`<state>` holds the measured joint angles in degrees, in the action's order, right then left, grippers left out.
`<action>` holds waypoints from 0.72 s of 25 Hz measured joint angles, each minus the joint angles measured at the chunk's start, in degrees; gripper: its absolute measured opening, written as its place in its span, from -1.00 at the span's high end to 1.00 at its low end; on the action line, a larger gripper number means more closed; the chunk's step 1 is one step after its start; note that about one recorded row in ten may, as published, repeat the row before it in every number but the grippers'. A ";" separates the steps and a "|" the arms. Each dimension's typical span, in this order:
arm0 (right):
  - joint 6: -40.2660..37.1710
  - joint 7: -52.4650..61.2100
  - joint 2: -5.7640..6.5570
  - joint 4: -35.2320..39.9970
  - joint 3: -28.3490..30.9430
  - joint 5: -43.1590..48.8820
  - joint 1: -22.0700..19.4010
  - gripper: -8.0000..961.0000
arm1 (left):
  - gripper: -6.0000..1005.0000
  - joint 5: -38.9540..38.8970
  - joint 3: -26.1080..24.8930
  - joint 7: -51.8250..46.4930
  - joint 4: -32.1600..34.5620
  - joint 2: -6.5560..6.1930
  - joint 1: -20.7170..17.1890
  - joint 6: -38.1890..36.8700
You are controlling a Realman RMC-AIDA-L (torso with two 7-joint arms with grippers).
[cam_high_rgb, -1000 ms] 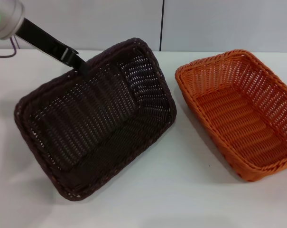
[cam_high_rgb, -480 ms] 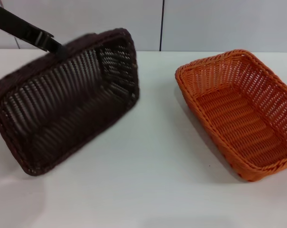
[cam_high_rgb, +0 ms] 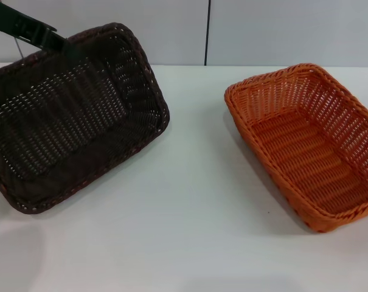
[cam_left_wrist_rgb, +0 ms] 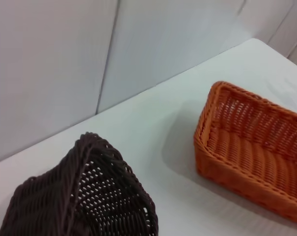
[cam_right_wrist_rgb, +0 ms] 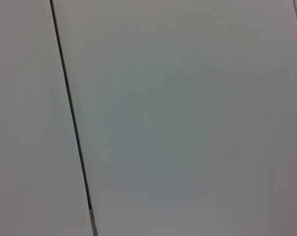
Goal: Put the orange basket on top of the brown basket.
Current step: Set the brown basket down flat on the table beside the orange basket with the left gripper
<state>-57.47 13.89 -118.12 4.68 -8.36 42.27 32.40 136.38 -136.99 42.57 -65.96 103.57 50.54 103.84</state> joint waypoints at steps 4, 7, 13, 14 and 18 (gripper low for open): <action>0.03 0.00 -0.09 -0.03 0.01 0.00 -0.03 -0.70 | 0.99 -0.01 -0.12 0.01 -0.28 0.31 -0.61 -1.25; 0.06 0.00 -0.12 -0.03 0.01 0.00 -0.13 -0.70 | 0.98 0.07 0.24 0.02 -0.31 0.72 -1.25 -2.66; 0.12 0.00 -0.11 -0.04 -0.05 0.00 -0.14 -0.70 | 0.96 0.89 1.25 0.39 -0.40 2.84 -3.15 -7.67; 0.12 0.00 -0.11 -0.04 -0.05 0.00 -0.14 -0.70 | 0.96 0.93 1.36 0.87 -0.40 3.35 -3.60 -8.89; 0.77 0.00 -0.10 -0.12 -0.22 0.00 -0.06 -0.70 | 0.64 0.88 1.11 2.78 -1.12 5.02 -4.76 -11.08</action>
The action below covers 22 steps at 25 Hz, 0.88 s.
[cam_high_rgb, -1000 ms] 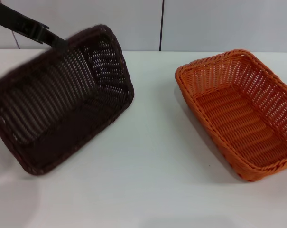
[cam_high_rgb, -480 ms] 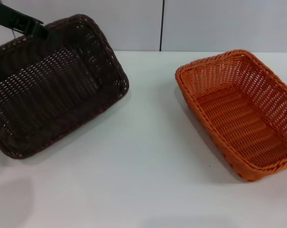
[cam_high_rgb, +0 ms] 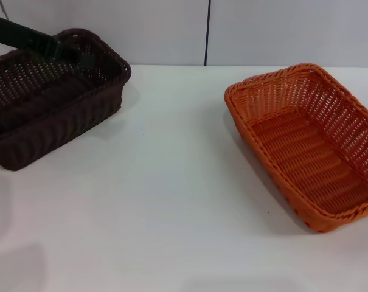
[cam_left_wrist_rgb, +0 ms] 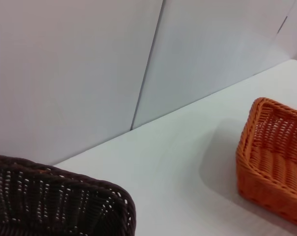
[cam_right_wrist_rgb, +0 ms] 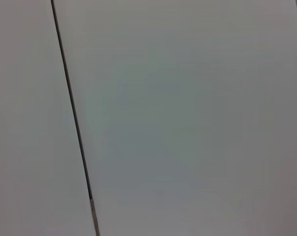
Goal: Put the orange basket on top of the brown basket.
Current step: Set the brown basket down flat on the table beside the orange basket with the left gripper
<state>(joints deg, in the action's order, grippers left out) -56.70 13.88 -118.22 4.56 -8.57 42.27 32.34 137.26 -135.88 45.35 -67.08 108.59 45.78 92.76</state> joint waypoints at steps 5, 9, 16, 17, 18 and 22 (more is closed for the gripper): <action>0.29 0.00 0.02 0.00 0.17 0.00 -0.08 -0.70 | 0.23 0.64 0.98 2.22 -1.10 1.34 -0.79 -1.47; 0.43 0.00 0.02 0.01 0.22 0.00 -0.03 -0.70 | -0.13 4.79 1.21 7.59 -0.74 4.23 -1.34 -6.45; 0.64 0.00 -0.02 -0.18 -0.05 0.00 0.19 -0.70 | -0.66 14.11 5.79 7.87 1.75 6.97 -1.67 -13.91; 0.64 0.00 -0.05 -0.37 -0.09 0.00 0.22 -0.70 | -0.66 15.97 6.12 7.74 1.96 7.95 -1.86 -15.75; 0.64 0.00 -0.05 -0.37 -0.09 0.00 0.22 -0.70 | -0.66 15.97 6.12 7.74 1.96 7.95 -1.86 -15.75; 0.65 0.00 -0.07 -0.82 -0.17 0.00 0.22 -0.70 | -0.66 18.10 6.19 7.73 3.32 9.00 -2.48 -20.13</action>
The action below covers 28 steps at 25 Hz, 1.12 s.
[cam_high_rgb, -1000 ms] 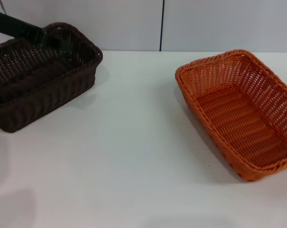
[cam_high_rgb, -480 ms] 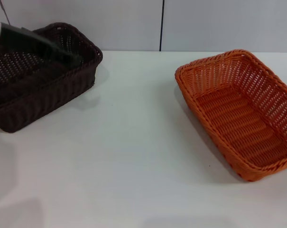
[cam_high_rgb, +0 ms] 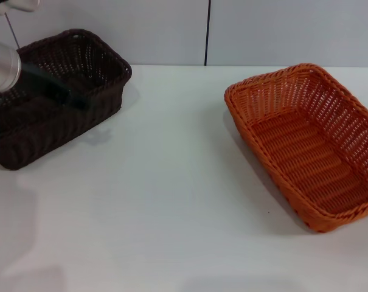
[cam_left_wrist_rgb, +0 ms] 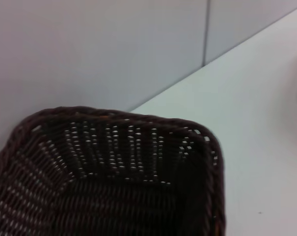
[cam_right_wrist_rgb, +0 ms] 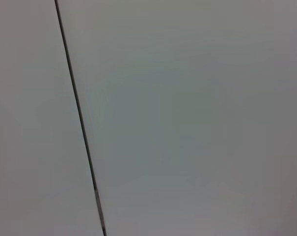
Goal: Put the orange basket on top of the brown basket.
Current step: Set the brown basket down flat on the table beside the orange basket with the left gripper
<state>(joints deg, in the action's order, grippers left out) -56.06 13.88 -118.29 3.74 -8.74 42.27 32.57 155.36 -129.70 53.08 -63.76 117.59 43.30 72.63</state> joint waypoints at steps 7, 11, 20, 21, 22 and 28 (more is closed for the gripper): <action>0.00 0.00 0.00 -0.51 -0.14 0.05 -0.03 -0.70 | -0.65 0.12 -0.01 0.23 3.45 -0.23 -0.53 -4.24; -0.01 0.00 0.00 -0.65 -0.14 0.05 -0.05 -0.70 | -0.65 0.27 0.02 0.39 4.96 -0.36 -0.53 -5.69; -0.02 0.00 0.00 -0.75 -0.10 0.06 -0.02 -0.70 | -0.53 1.31 0.99 0.25 7.71 -0.51 -0.26 -6.33; -0.02 0.00 0.00 -0.75 -0.10 0.06 -0.02 -0.70 | -0.52 1.31 0.99 0.25 7.71 -0.51 -0.26 -6.33; -0.02 0.00 0.00 -0.75 -0.07 0.06 0.00 -0.70 | -0.50 1.38 1.06 0.18 7.54 -0.52 -0.25 -6.05; -0.02 0.00 0.00 -0.76 0.01 0.06 0.03 -0.70 | -0.38 1.12 2.16 0.36 4.03 0.05 -1.52 -5.65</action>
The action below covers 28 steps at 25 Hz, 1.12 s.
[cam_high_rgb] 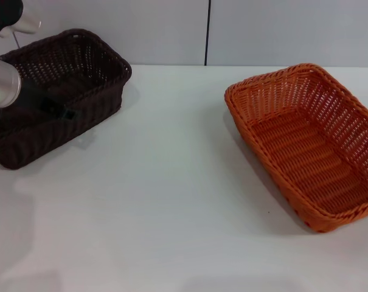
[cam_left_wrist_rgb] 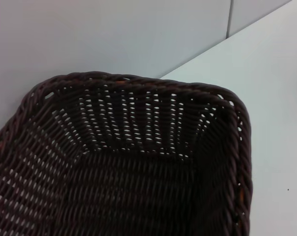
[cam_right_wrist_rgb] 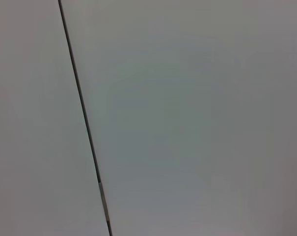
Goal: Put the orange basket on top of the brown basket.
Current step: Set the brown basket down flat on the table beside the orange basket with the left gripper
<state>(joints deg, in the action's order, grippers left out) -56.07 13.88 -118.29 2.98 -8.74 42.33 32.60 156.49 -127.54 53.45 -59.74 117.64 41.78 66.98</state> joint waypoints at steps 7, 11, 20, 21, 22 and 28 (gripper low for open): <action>0.00 0.00 0.00 0.00 0.22 0.00 0.10 -0.70 | 0.23 -0.02 0.20 0.10 -0.04 0.04 -0.04 -0.43; 0.16 0.00 0.00 0.00 0.20 -0.01 0.10 -0.70 | 0.51 0.00 0.68 0.10 -0.24 0.05 -0.09 -0.44; 1.48 0.00 0.00 0.25 0.13 -0.05 0.27 -0.70 | 0.58 -4.42 3.58 3.44 -7.60 0.21 -2.37 6.74; 1.48 0.00 0.00 0.30 0.16 -0.06 0.27 -0.70 | 0.58 -5.87 4.11 4.12 -8.67 0.21 -2.97 7.72; 1.49 0.00 0.00 0.40 0.17 -0.07 0.27 -0.70 | 0.59 -9.48 5.37 5.80 -10.84 0.22 -4.38 9.40; 1.50 0.01 0.04 0.53 0.35 -0.06 0.43 -0.70 | 0.60 -15.96 8.61 8.72 -13.22 0.22 -7.01 11.96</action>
<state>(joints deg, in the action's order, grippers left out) -54.57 13.89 -118.25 3.52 -8.38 42.27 33.03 140.52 -118.92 62.16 -72.95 117.86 34.77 78.94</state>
